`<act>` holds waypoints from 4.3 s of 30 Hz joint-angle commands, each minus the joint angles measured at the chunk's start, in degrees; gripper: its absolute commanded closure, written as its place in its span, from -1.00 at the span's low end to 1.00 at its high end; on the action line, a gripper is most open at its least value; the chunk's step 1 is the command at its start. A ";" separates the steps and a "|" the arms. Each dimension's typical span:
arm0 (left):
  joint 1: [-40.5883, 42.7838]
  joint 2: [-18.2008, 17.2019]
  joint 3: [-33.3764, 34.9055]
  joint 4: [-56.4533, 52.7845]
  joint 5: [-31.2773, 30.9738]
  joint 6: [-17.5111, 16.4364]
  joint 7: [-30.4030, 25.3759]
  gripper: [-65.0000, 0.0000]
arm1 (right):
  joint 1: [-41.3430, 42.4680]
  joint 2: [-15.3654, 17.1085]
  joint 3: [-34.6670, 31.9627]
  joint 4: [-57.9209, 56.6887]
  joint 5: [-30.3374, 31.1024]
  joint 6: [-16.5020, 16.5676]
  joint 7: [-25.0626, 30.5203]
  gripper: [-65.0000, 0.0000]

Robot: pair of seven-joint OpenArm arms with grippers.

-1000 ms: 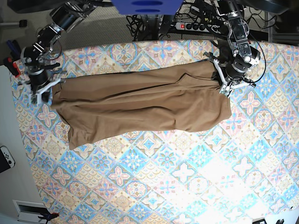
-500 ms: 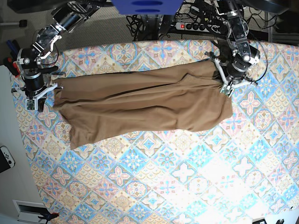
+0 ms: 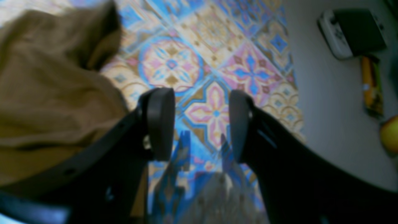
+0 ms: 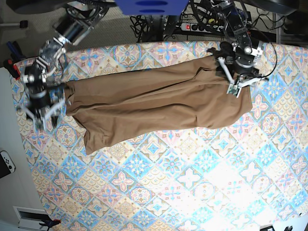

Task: Layout the t-shirt on the table in an organized manner, then fold the t-shirt properly
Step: 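Drag the shirt end with the right gripper away from the robot, then grasp the shirt end near the left gripper and pull it outward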

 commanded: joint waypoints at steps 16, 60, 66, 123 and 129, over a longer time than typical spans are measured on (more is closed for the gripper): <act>-2.91 2.19 -7.09 1.09 -0.40 0.32 -1.26 0.02 | 14.71 2.04 -11.72 -17.03 2.24 0.12 -6.62 0.17; -8.98 5.34 -9.56 1.09 0.04 0.32 -1.26 0.02 | 21.57 9.24 -12.16 -51.58 1.98 0.12 8.68 0.17; -15.66 5.34 -10.08 0.82 0.22 0.32 -1.18 0.02 | 21.57 9.16 -12.24 -51.31 1.89 0.12 8.32 0.17; -20.67 -1.51 -7.80 -12.72 -0.13 0.32 1.46 1.00 | 21.30 10.47 -11.72 -51.22 -8.13 0.12 8.68 1.00; -16.89 -1.42 -7.53 -5.42 -0.48 0.32 1.46 1.00 | 21.30 10.39 -11.63 -51.14 -8.04 0.12 8.68 1.00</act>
